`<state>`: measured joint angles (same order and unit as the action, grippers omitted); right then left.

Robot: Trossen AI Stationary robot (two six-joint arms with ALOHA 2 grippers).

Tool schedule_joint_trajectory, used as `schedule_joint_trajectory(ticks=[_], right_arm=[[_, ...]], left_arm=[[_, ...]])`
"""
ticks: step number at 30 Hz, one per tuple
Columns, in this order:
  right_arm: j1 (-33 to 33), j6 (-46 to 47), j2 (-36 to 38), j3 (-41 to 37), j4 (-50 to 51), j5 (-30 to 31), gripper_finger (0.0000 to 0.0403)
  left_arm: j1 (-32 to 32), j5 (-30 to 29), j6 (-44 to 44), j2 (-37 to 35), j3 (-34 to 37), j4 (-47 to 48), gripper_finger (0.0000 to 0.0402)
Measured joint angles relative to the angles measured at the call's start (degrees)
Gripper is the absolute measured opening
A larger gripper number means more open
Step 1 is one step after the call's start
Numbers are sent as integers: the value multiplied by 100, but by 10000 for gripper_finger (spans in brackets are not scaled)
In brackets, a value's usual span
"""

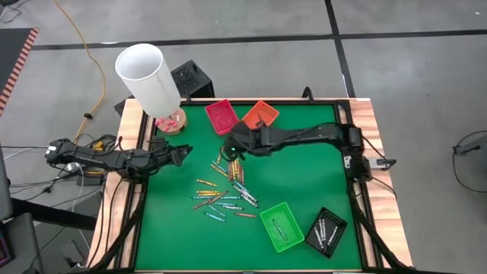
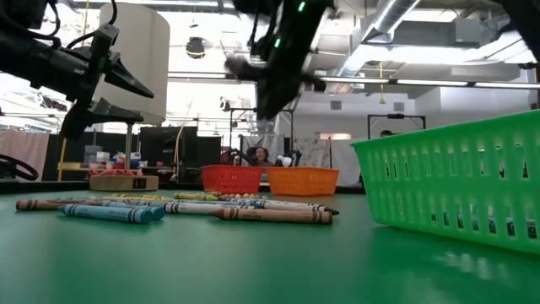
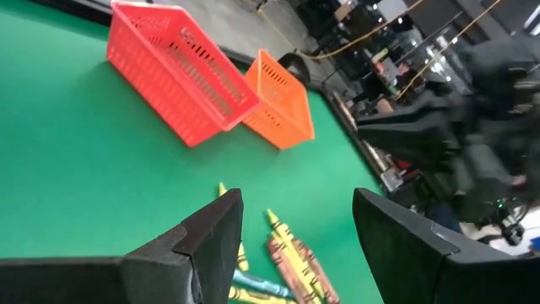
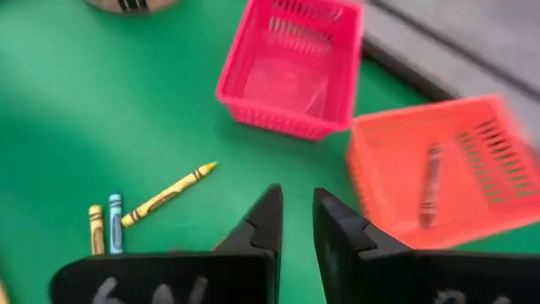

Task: Sort crayons
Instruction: Put the light green crayon into the red bin

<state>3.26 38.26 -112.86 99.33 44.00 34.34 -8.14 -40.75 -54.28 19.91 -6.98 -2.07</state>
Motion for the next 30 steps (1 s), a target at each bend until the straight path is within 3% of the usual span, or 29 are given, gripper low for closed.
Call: schedule_joint_trajectory(ticks=[5, 14, 22, 30], right_arm=[[250, 66, -612, 2, -895, -68, 64], [543, 167, -1363, 15, -3020, -1717, 64], [584, 659, -1573, 26, -2909, -1810, 64], [512, 493, -1586, 15, -2777, -1971, 64]], left_arm=[[2, 36, -29, 42, 1, 0, 215], [2, -34, 6, 62, 1, 49, 215], [2, -19, -12, 68, 2, 175, 215], [3, 14, -7, 71, 2, 158, 215]])
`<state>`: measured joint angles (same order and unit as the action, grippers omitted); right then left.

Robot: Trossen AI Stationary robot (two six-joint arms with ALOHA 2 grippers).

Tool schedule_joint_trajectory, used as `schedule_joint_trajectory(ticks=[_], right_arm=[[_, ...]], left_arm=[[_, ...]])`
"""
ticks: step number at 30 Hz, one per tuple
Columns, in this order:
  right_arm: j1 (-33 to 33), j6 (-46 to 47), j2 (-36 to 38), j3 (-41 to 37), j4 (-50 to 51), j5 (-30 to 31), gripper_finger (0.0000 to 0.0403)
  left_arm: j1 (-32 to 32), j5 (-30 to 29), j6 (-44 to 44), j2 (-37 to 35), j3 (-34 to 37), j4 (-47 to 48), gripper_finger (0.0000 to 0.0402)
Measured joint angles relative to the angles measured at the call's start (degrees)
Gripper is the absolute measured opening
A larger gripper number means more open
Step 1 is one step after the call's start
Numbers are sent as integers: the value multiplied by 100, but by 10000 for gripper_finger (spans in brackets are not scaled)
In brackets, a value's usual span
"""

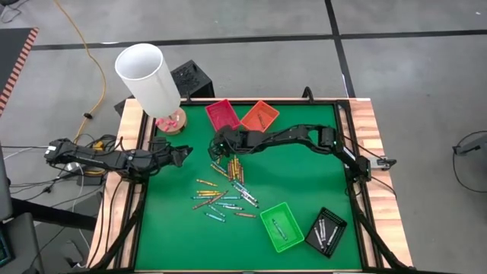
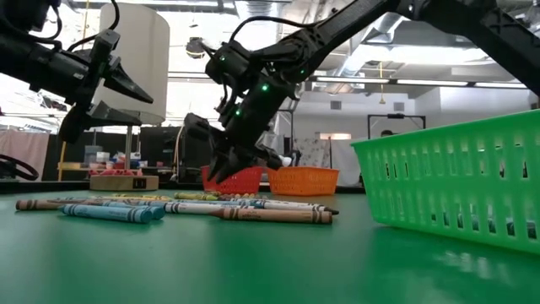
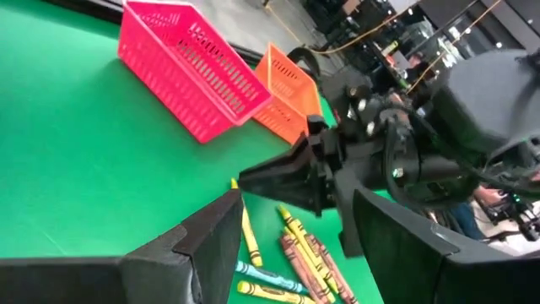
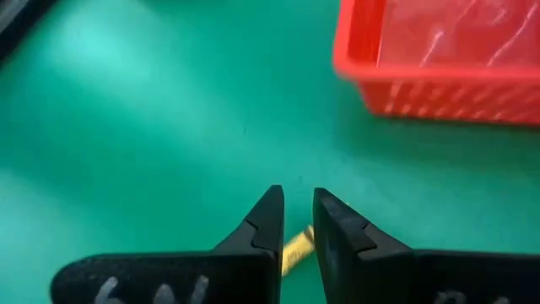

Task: Sort crayons
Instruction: Put the light green crayon into the red bin

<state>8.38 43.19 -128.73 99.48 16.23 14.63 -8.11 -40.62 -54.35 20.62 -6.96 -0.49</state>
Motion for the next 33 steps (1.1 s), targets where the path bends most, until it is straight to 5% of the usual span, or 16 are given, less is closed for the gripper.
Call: schedule_joint_trajectory(ticks=[4, 12, 21, 26, 33], right_arm=[[-109, -1312, -1, 0, -82, -179, 64], [-415, -5942, 55, 0, 116, -286, 64], [-418, -7998, 59, 0, 197, -229, 64], [-363, -7972, 59, 148, 351, -177, 64], [-256, -4878, 74, 796, 1881, 511, 64]], left_arm=[[-1, 73, 10, 0, 0, 17, 215], [-1, 82, 160, 0, 0, 18, 215], [-1, 82, 271, 0, 0, 60, 215], [-1, 111, 271, -2, 0, 122, 215], [-1, 298, 269, 0, 0, 120, 215]])
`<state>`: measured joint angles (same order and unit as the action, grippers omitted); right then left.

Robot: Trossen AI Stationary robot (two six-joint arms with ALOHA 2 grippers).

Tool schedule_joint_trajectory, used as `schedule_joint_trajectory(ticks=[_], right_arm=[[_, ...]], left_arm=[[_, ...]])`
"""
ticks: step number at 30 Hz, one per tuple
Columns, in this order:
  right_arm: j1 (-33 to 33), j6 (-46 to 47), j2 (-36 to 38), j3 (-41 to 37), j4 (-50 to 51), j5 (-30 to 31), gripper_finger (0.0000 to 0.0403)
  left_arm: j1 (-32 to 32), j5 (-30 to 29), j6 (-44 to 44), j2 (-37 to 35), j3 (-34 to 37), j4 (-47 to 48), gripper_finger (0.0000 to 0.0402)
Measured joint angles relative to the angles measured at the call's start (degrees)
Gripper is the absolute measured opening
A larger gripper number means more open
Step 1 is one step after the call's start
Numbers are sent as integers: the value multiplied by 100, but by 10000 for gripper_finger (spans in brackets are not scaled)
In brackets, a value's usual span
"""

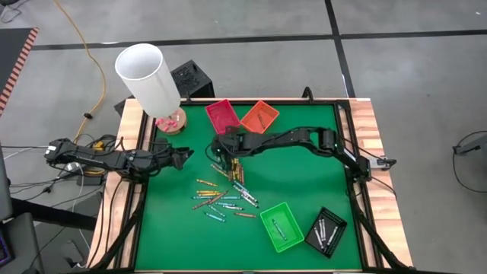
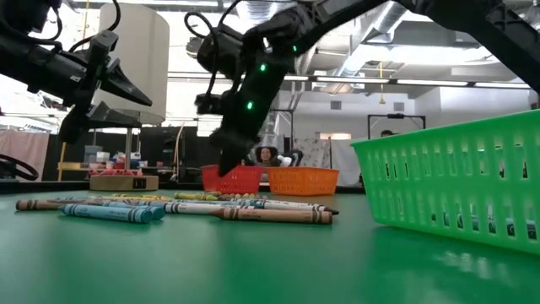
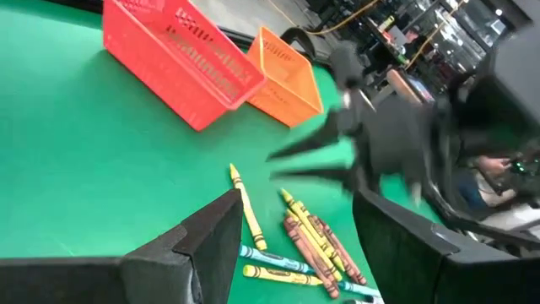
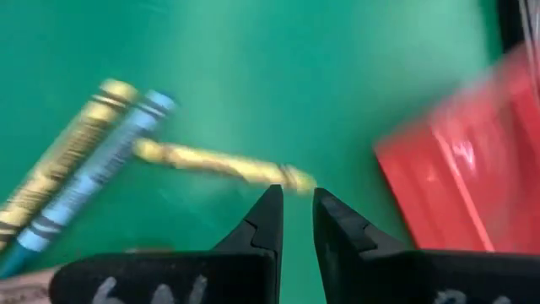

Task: Sort crayons
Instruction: Put the light green crayon into the red bin

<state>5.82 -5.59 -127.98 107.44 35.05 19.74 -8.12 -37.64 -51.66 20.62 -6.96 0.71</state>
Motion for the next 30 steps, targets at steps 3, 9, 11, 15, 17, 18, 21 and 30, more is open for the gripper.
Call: schedule_joint_trajectory(ticks=[3, 9, 11, 15, 17, 18, 21, 30], right_arm=[[6, 1933, 50, 441, 1161, -3, 64], [-66, 3272, 39, 751, 2584, -146, 64], [-90, 3283, 13, 752, 2598, -324, 65], [-132, 3275, -87, 721, 2385, -733, 79], [-146, 3284, -69, 566, 2088, -754, 94], [-143, 3367, -66, 512, 2014, -791, 103], [-107, 3828, -76, 483, 2162, -850, 129], [-81, 4299, -72, 483, 1813, -797, 168]], left_arm=[[1, 72, -1, 0, 0, -4, 215], [2, 127, -9, 0, 0, -15, 215], [2, 147, -11, 0, 0, -15, 215], [0, 290, -23, -2, 0, -15, 215], [2, 340, -24, -2, 0, -17, 215], [2, 378, -32, 0, 0, -17, 215], [1, 418, -152, -1, 0, -11, 215], [2, 416, -163, 0, -2, -13, 215]])
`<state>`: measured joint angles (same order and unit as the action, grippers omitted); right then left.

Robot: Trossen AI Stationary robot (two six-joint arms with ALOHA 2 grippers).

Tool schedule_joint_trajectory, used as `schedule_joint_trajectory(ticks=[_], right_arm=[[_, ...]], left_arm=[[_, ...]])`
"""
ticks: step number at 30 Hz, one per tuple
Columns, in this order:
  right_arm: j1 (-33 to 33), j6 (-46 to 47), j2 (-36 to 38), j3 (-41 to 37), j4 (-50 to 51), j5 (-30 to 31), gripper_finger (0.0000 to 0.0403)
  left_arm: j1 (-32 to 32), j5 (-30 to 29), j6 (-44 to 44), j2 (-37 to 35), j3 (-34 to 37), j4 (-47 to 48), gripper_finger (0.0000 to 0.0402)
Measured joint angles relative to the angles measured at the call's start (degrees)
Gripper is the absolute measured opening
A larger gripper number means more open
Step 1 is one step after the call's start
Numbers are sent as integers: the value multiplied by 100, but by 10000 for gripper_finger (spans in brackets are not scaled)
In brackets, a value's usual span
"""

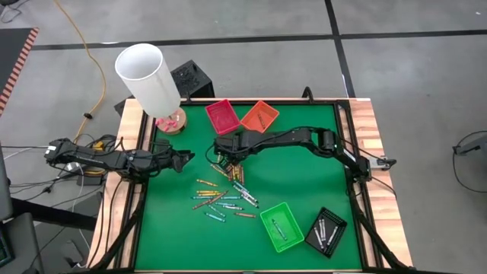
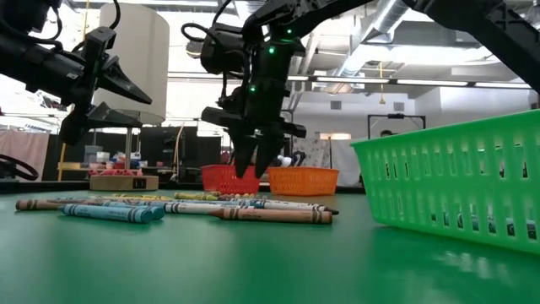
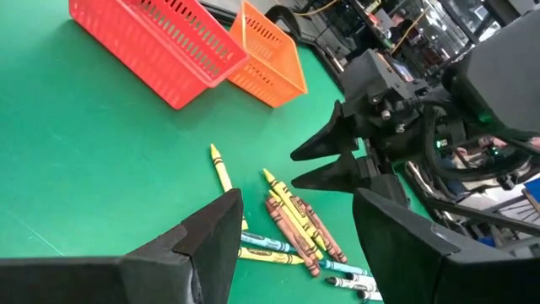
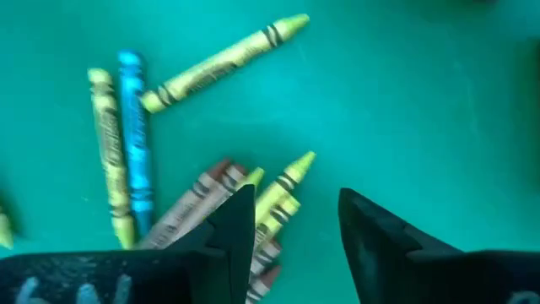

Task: Sort crayons
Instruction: Put the light green crayon into the red bin

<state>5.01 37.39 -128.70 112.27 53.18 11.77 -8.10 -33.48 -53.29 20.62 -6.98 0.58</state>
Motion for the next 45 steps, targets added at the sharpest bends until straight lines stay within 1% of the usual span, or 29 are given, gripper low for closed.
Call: schedule_joint_trajectory(ticks=[8, 11, 15, 21, 25, 28, 43, 45], right_arm=[[3, 23, -2, -150, -404, 46, 162], [1, 46, 4, -358, -552, 44, 161], [1, 169, -7, -563, -544, 39, 161], [1, 205, -2, -639, -573, 35, 161], [1, 465, 10, -779, -597, 10, 154], [1, 476, 26, -870, -606, -42, 139], [-8, 454, 22, -901, -737, 21, 14], [-10, 416, 20, -901, -751, 39, 5]], left_arm=[[0, -2, -10, -1, 0, 0, 215], [0, -2, -10, 0, 0, 0, 215], [0, 4, -10, 0, 0, 0, 215], [0, 5, -10, 0, 0, 0, 215], [-2, 5, -10, 0, 0, 0, 215], [-1, 7, -10, -1, 0, -1, 215], [0, 14, -45, 0, 0, 0, 215], [0, 16, -48, 0, 0, 0, 215]])
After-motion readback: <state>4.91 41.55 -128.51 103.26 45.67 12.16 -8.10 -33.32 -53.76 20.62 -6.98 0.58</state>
